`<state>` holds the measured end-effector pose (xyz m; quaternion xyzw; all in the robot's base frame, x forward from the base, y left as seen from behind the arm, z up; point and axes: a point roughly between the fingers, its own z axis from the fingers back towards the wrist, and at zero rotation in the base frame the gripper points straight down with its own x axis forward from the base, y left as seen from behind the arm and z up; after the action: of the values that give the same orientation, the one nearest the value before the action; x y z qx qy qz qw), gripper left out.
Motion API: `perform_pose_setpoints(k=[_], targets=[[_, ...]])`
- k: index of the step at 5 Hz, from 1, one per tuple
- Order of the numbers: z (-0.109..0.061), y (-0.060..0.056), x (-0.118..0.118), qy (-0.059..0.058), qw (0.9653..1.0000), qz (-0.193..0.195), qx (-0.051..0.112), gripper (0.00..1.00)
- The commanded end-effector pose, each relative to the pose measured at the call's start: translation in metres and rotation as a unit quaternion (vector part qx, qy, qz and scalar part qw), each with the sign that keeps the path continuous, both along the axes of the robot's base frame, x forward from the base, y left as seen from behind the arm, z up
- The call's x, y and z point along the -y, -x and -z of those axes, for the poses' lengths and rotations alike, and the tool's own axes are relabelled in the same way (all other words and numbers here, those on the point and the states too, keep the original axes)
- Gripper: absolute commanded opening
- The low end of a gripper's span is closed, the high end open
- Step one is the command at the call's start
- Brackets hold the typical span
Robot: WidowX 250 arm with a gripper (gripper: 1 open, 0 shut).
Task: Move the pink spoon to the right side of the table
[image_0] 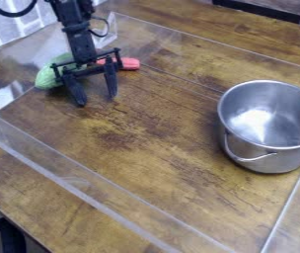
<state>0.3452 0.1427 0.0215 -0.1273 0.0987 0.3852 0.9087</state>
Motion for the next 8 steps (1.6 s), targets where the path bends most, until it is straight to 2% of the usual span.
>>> perform_pose_setpoints(k=[1, 3, 5, 8], targets=[[-0.022, 0.0029, -0.0083, 0.001, 0.9995, -0.008, 0.03, 0.0], [-0.0241, 0.0035, -0.0089, 0.026, 0.9987, -0.016, 0.04, 0.0], [-0.0249, 0.0031, -0.0084, 0.045, 0.9976, -0.03, 0.044, 0.0], [-0.0255, 0.0025, -0.0068, 0.077, 0.9944, -0.052, 0.049, 0.0]])
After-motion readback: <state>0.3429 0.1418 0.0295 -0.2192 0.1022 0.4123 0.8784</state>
